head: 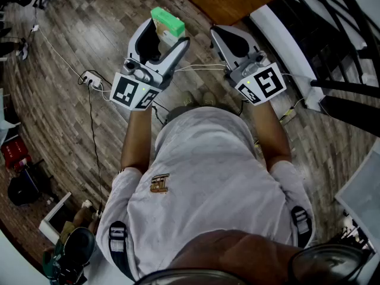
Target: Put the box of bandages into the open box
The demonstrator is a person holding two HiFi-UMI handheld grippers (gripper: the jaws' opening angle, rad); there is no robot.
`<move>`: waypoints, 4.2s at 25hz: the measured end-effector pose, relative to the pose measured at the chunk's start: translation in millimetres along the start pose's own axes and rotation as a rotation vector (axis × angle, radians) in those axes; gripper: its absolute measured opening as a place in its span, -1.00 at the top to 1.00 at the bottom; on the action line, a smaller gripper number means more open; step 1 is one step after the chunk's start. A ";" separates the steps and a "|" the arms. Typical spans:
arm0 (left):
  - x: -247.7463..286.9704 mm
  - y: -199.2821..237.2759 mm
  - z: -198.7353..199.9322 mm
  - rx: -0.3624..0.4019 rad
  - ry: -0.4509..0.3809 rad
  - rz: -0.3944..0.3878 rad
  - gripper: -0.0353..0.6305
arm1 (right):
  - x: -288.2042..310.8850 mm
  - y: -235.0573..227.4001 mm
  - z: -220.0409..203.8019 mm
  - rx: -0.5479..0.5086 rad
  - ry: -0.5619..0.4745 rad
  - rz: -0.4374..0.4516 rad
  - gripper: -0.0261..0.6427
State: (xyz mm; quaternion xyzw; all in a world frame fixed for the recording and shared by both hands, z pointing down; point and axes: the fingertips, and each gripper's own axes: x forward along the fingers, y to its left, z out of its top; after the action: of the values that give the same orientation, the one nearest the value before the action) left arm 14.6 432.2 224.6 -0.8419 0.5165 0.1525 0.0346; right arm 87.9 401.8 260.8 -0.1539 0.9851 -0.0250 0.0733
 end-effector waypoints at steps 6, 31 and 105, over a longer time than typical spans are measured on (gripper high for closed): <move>-1.6 11.1 -0.7 -0.008 -0.004 -0.001 -0.21 | 8.1 -3.1 -2.5 0.005 0.001 -0.010 0.83; -7.6 69.3 -6.3 -0.040 -0.009 -0.015 -0.21 | 55.4 -12.1 -19.5 0.013 0.024 -0.046 0.83; 278.5 333.3 -123.8 0.043 0.147 -0.005 -0.21 | 237.8 -391.9 -49.8 0.000 0.027 -0.112 0.83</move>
State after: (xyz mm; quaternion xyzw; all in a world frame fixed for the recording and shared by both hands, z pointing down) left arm -134.4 11.6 293.9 -0.8512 0.5185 0.0794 0.0150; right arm -26.3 -42.6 305.6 -0.2083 0.9758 -0.0313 0.0584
